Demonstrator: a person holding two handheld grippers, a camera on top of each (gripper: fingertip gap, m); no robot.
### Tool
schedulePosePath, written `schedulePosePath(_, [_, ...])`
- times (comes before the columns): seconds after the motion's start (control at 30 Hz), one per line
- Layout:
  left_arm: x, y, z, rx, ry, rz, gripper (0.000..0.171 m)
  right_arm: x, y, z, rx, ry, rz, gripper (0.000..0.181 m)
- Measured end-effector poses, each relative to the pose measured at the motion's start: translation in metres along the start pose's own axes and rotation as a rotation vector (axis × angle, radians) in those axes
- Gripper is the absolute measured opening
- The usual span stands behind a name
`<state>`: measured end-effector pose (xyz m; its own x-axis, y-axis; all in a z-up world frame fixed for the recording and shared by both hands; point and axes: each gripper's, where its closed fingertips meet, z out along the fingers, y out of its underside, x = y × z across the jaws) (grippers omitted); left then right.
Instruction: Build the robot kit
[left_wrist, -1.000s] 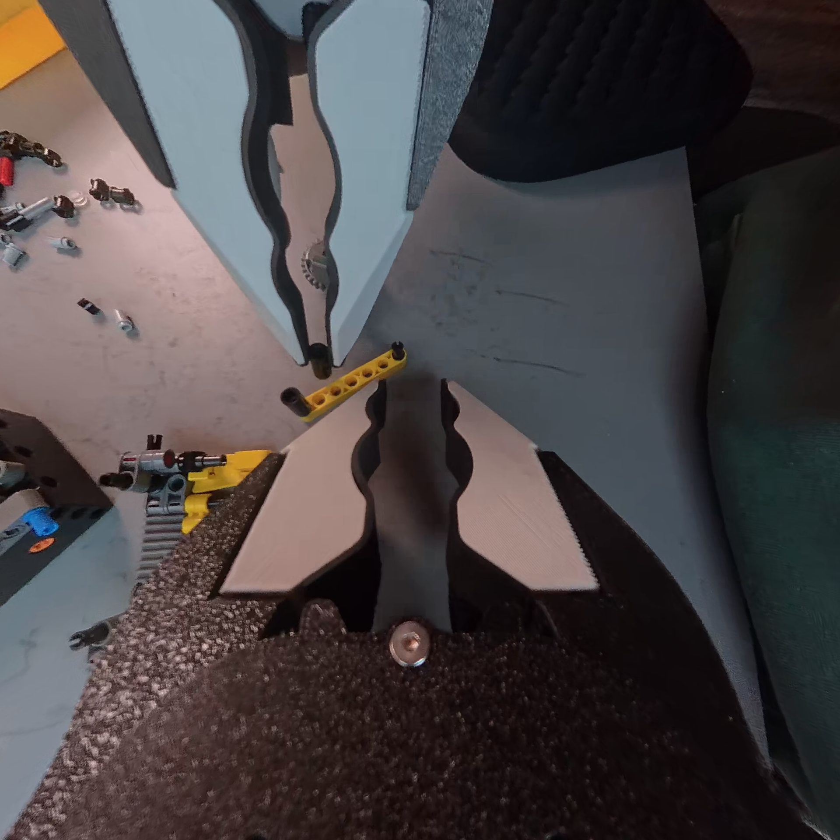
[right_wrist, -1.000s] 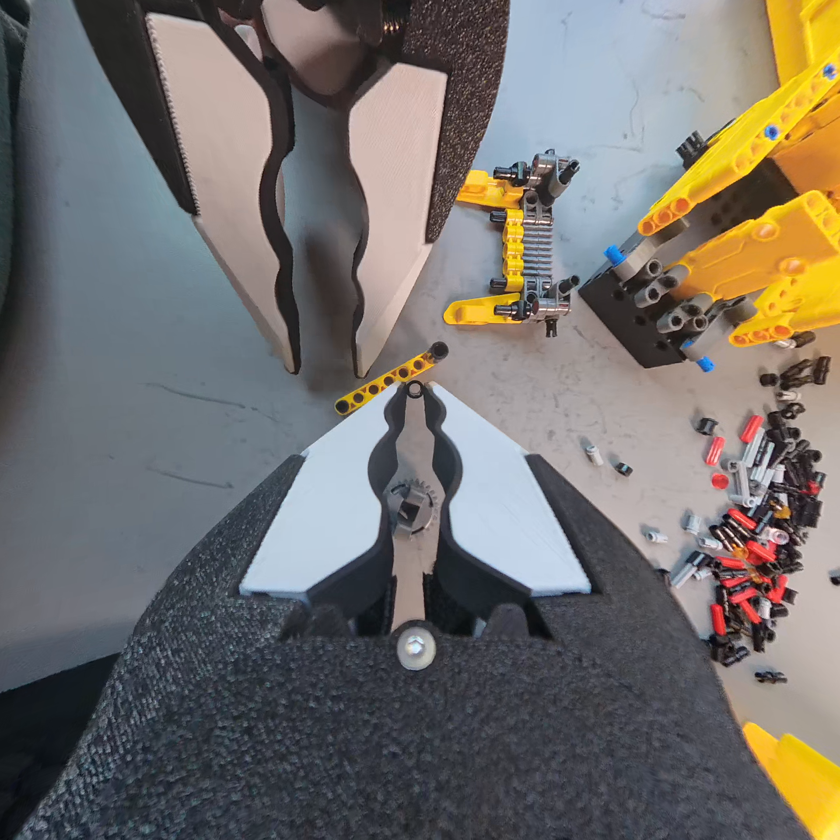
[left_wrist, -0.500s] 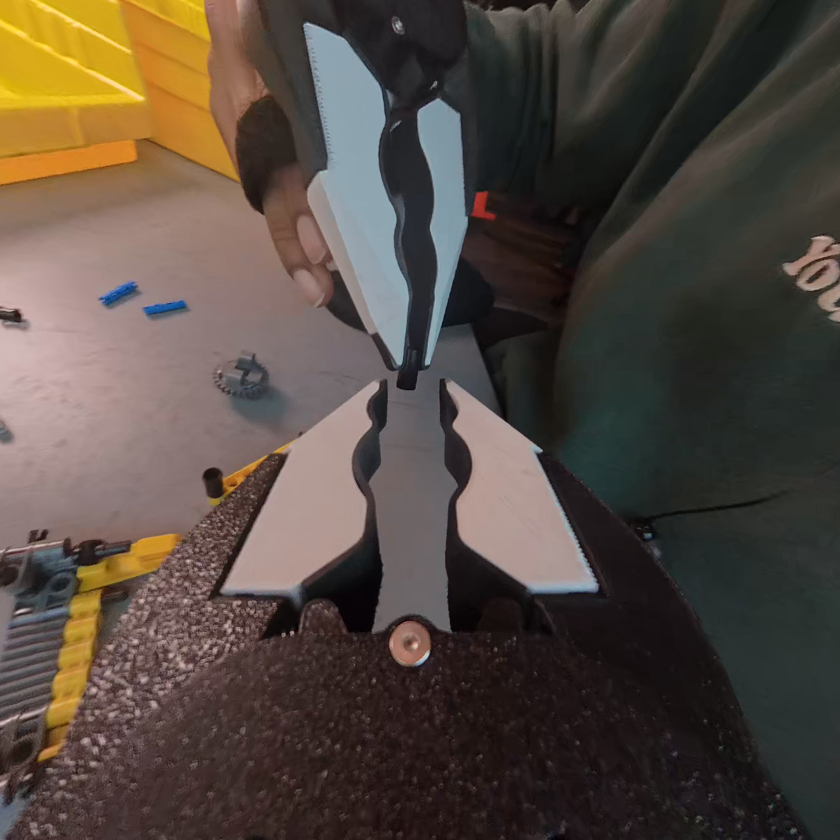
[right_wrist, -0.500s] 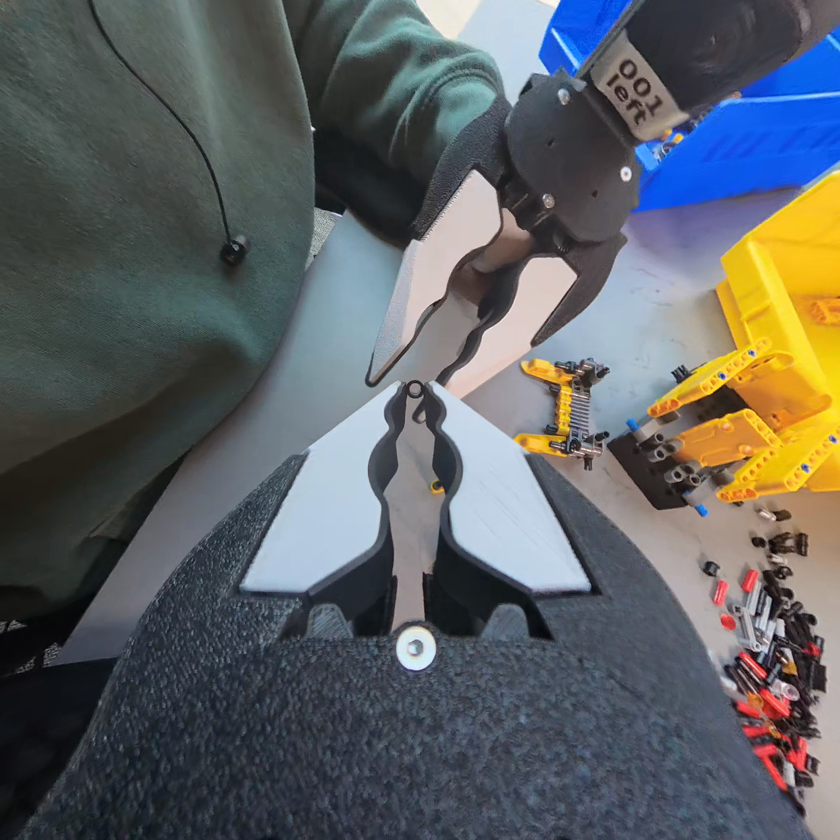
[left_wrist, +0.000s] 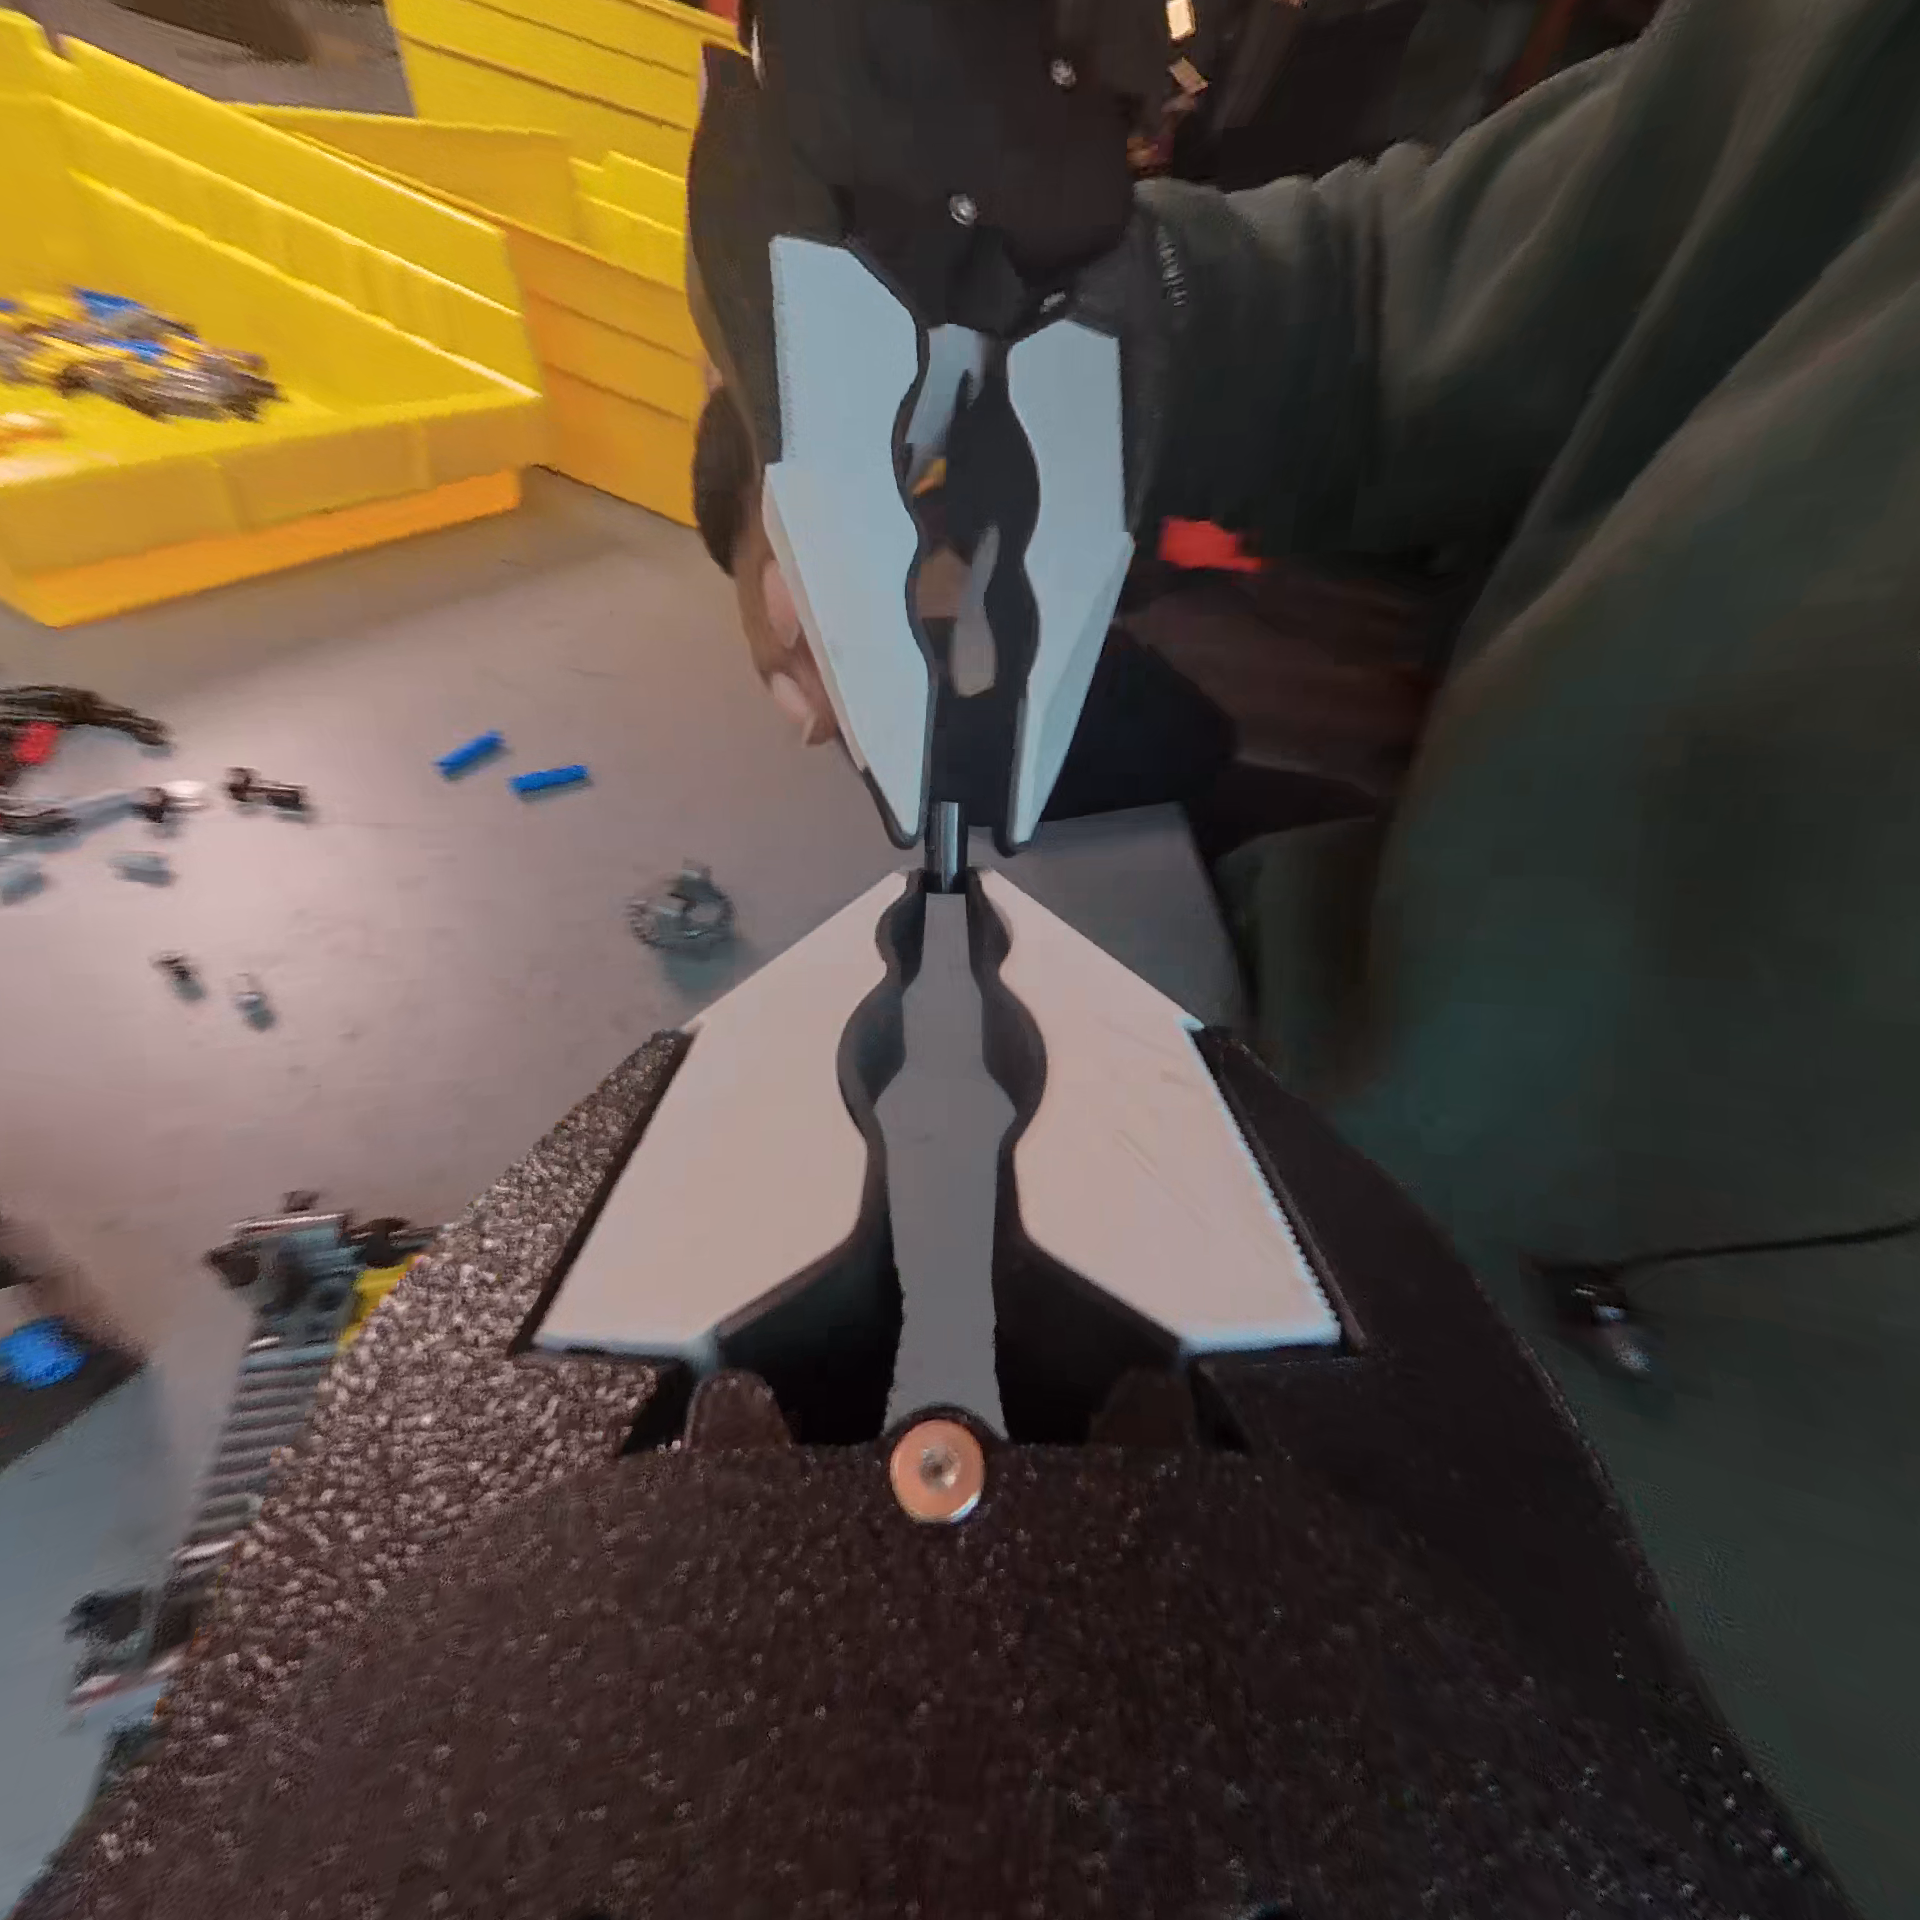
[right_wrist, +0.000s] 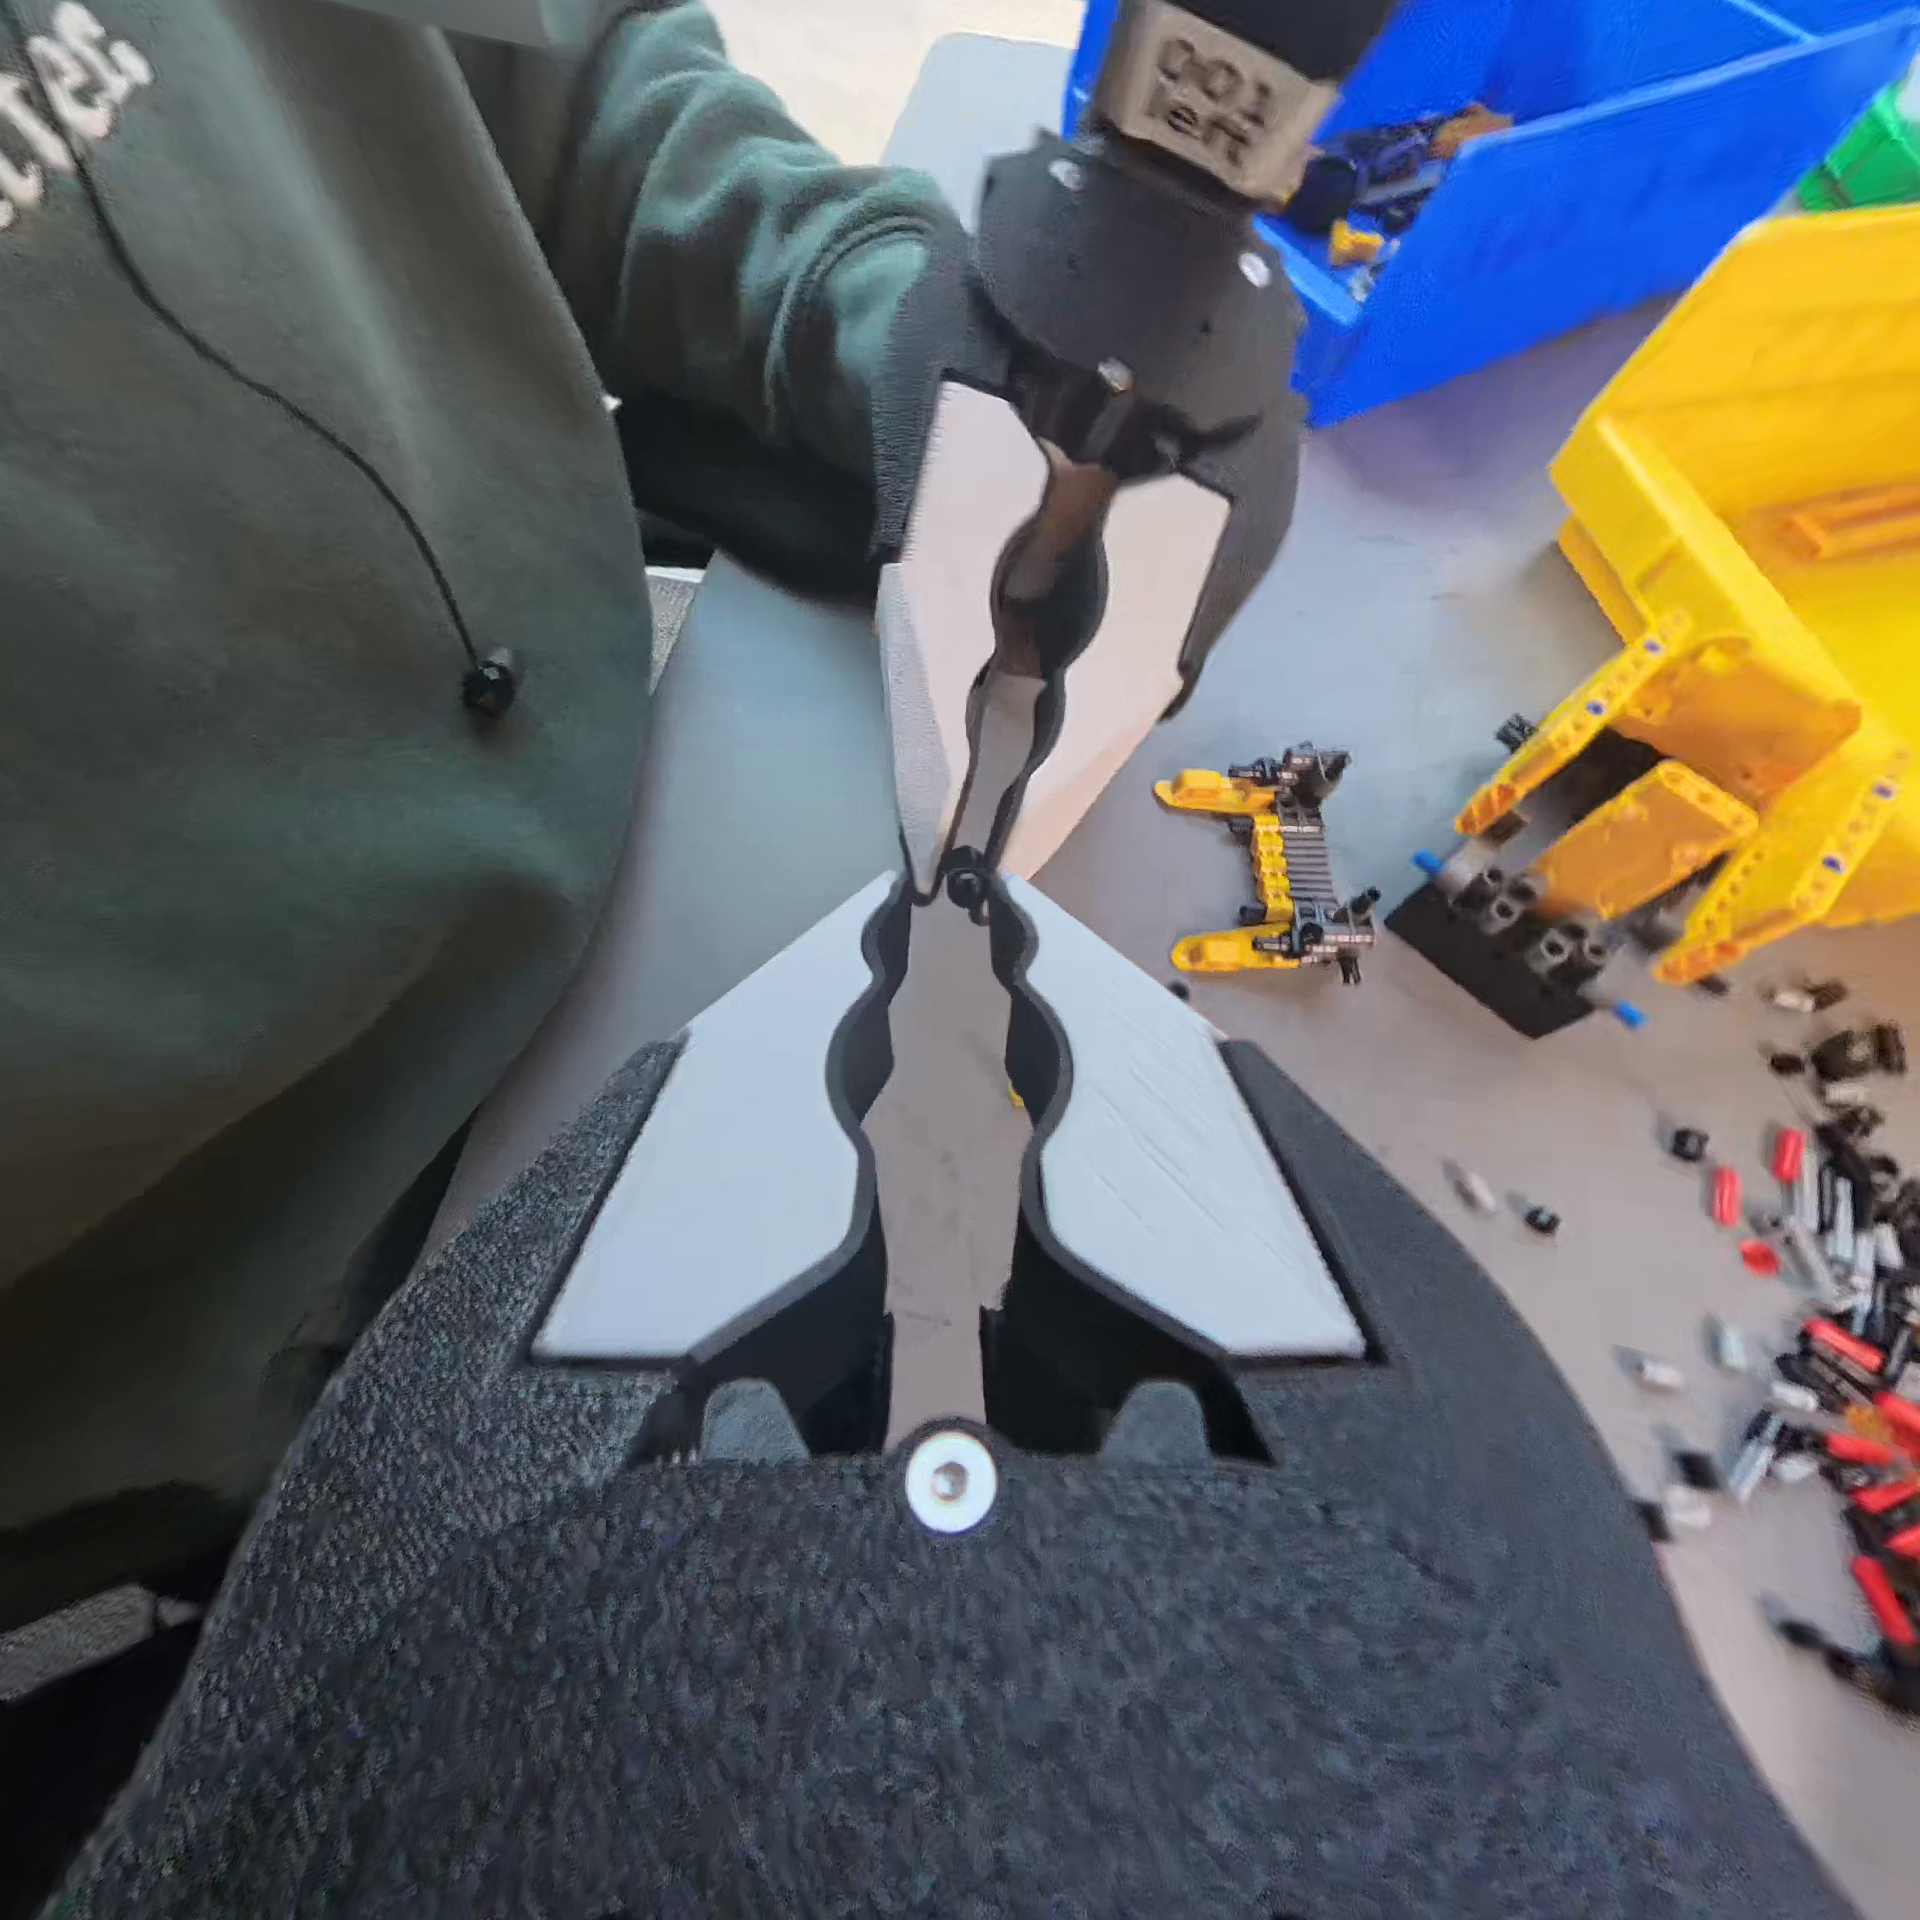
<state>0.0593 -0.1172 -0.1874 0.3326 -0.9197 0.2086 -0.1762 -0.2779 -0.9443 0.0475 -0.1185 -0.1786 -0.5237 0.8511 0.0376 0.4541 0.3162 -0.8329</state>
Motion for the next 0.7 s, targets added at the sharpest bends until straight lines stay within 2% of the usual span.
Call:
schedulePosePath(0.13, [-0.032, 0.006, -0.003, -0.102, -0.348, 0.305, 0.007, 0.023, 0.011, -0.003, 0.062, 0.130, 0.266, 0.018])
schedulePosePath(0.23, [-0.044, 0.006, -0.007, -0.150, -0.487, 0.446, 0.007, 0.031, 0.011, -0.004, 0.134, 0.184, 0.402, 0.018])
schedulePosePath(0.37, [-0.050, 0.002, -0.010, -0.179, -0.595, 0.566, 0.007, 0.038, 0.013, -0.002, 0.152, 0.237, 0.440, 0.018])
schedulePosePath(0.7, [-0.053, -0.002, -0.012, -0.214, -0.693, 0.706, 0.007, 0.046, 0.006, 0.004, 0.161, 0.270, 0.430, 0.007])
